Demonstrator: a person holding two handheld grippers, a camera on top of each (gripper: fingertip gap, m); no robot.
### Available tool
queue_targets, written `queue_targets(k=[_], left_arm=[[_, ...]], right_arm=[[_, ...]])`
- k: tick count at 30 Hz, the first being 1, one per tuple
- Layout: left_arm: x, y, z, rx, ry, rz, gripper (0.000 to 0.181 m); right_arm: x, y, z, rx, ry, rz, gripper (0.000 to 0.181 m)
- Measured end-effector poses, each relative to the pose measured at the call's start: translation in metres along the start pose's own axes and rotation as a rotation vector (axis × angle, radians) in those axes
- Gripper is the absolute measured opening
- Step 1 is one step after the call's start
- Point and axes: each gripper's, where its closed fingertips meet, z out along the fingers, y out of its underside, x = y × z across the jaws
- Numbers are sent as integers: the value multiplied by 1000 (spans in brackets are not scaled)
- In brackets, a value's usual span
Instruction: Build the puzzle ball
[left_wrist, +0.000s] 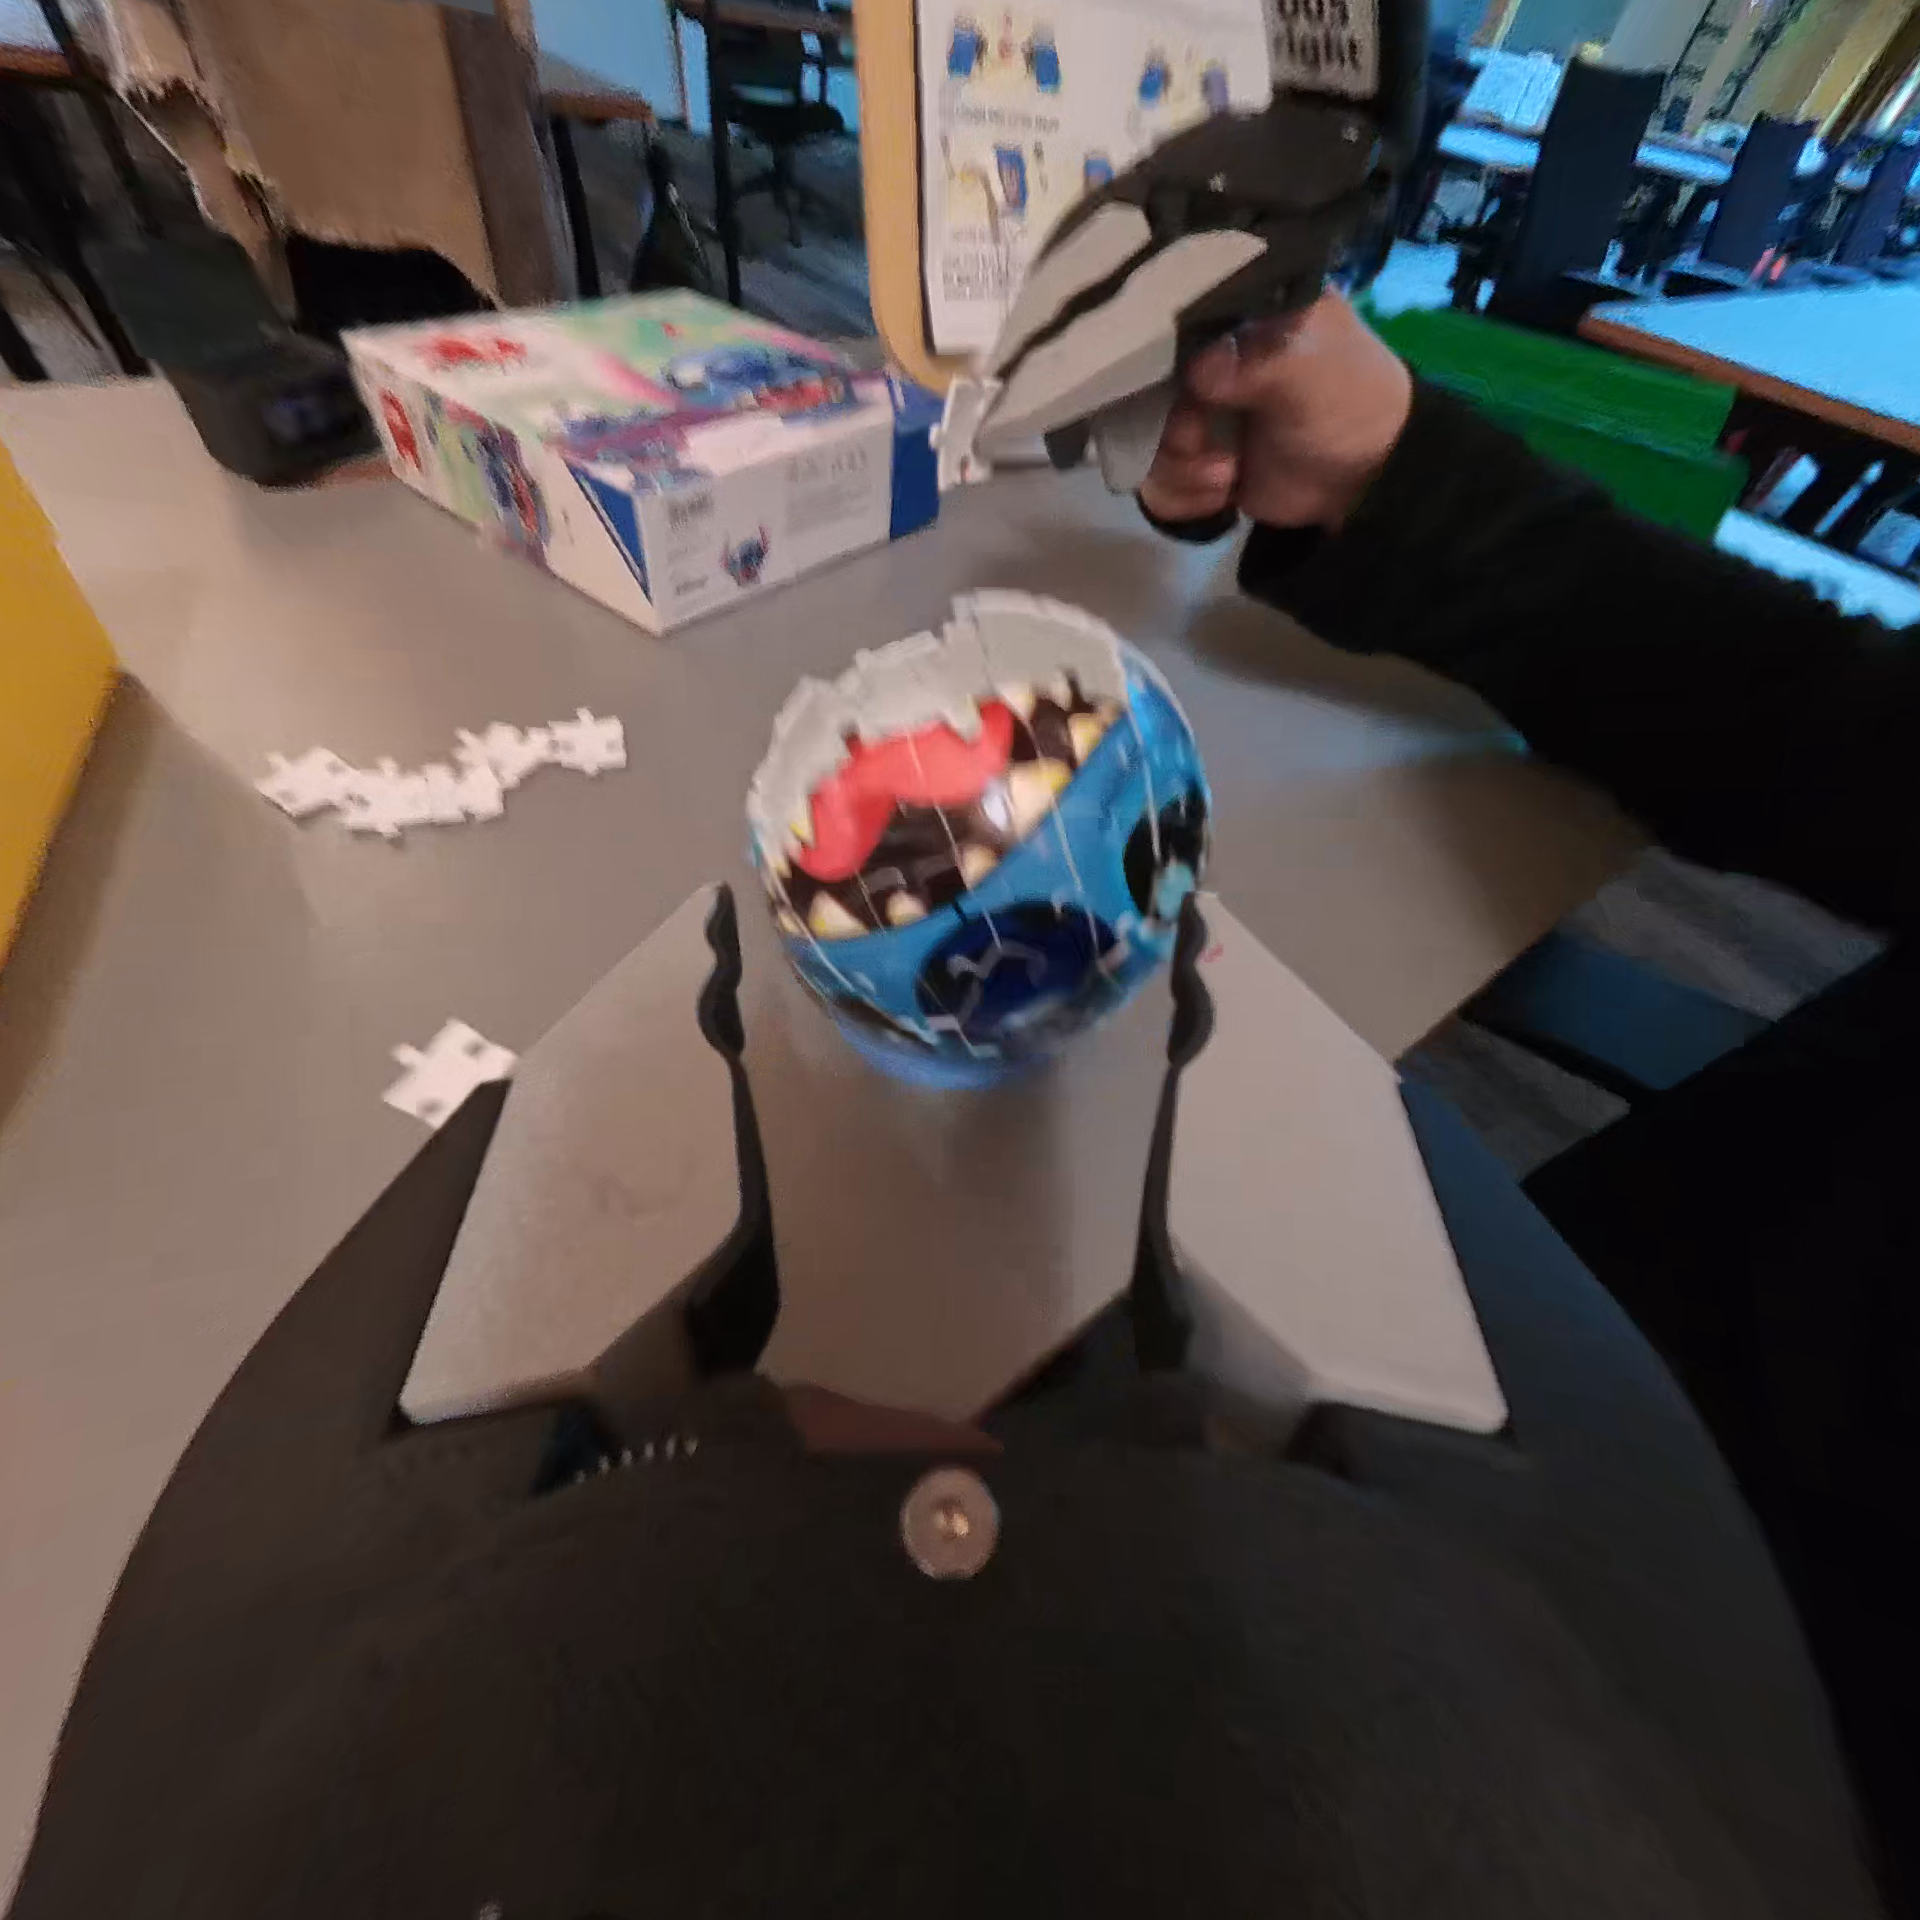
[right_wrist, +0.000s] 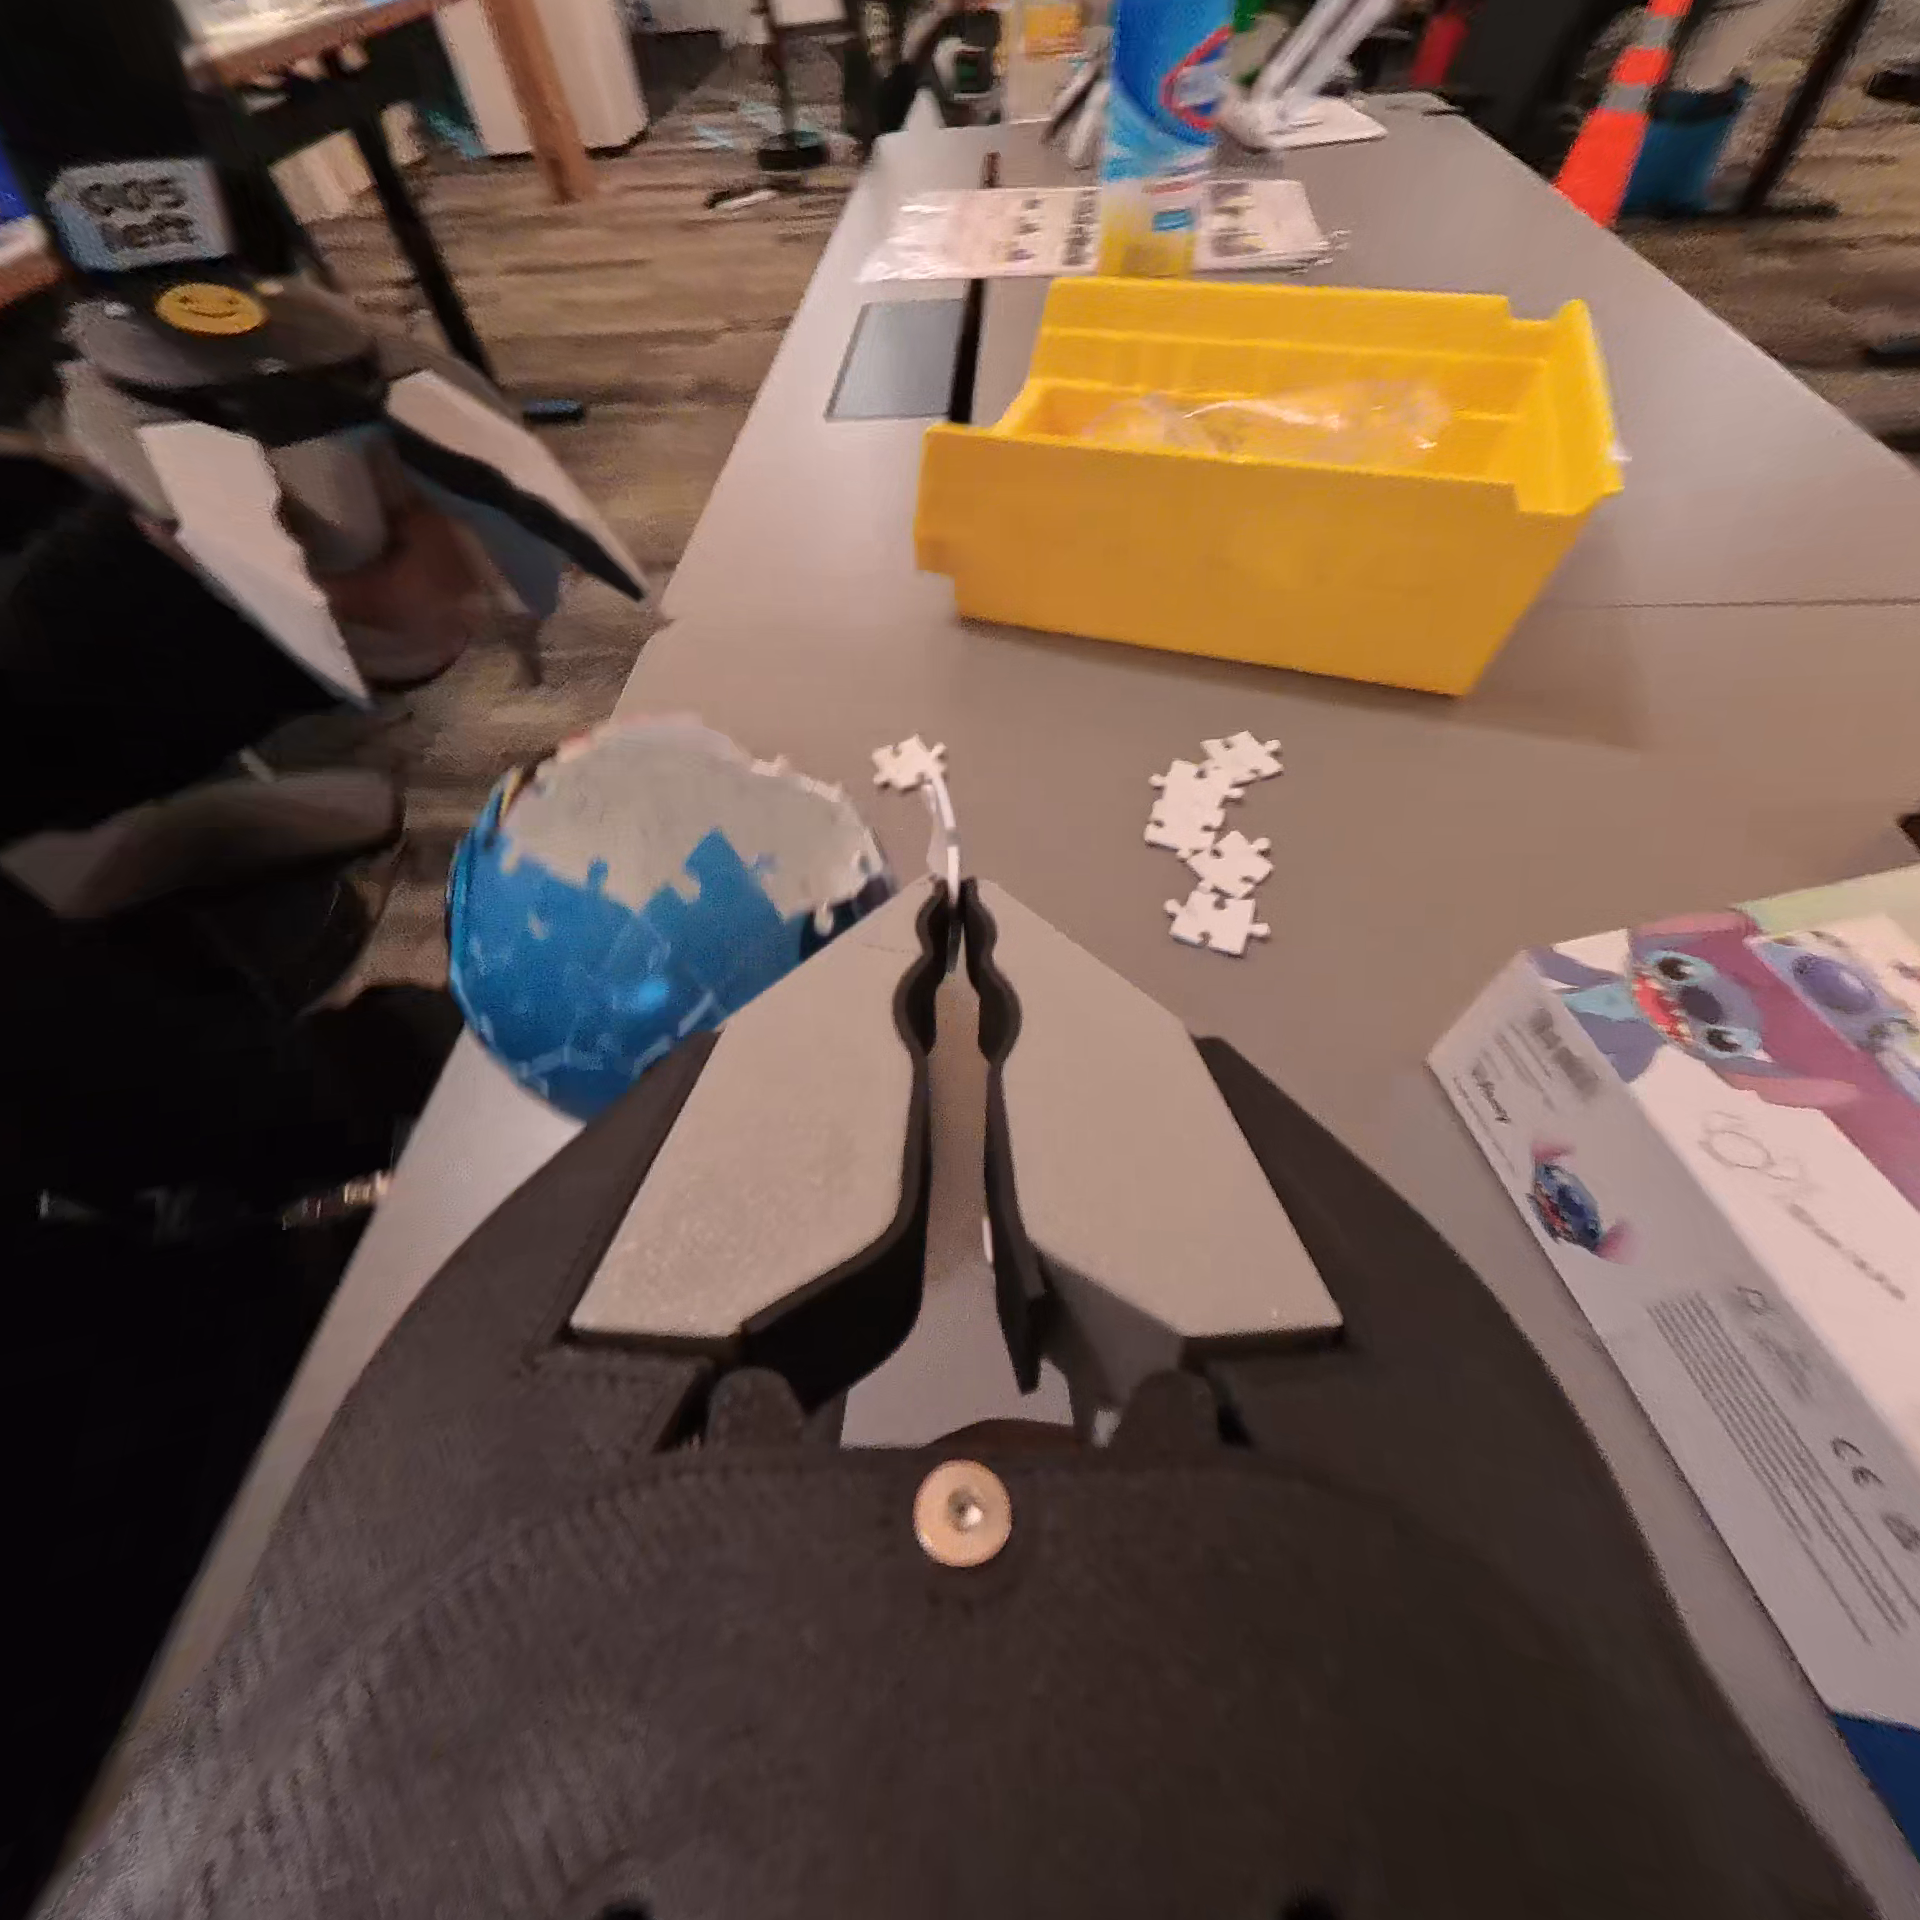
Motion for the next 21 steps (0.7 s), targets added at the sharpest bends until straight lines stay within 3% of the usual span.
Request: queue_targets(k=[4,9,14,21], left_arm=[[3,49,25,-116,-54,141,98],[-12,54,48,-163,-159,241,121],[-19,56,54,-201,-162,259,118],[-61,60,31,-213,-221,191,120]], right_arm=[[-5,41,1,-62,-43,-161,0],[11,53,16,-85,-52,-19,0],[14,47,38,30,-113,225,0],[-6,59,44,-32,-176,255,0]])
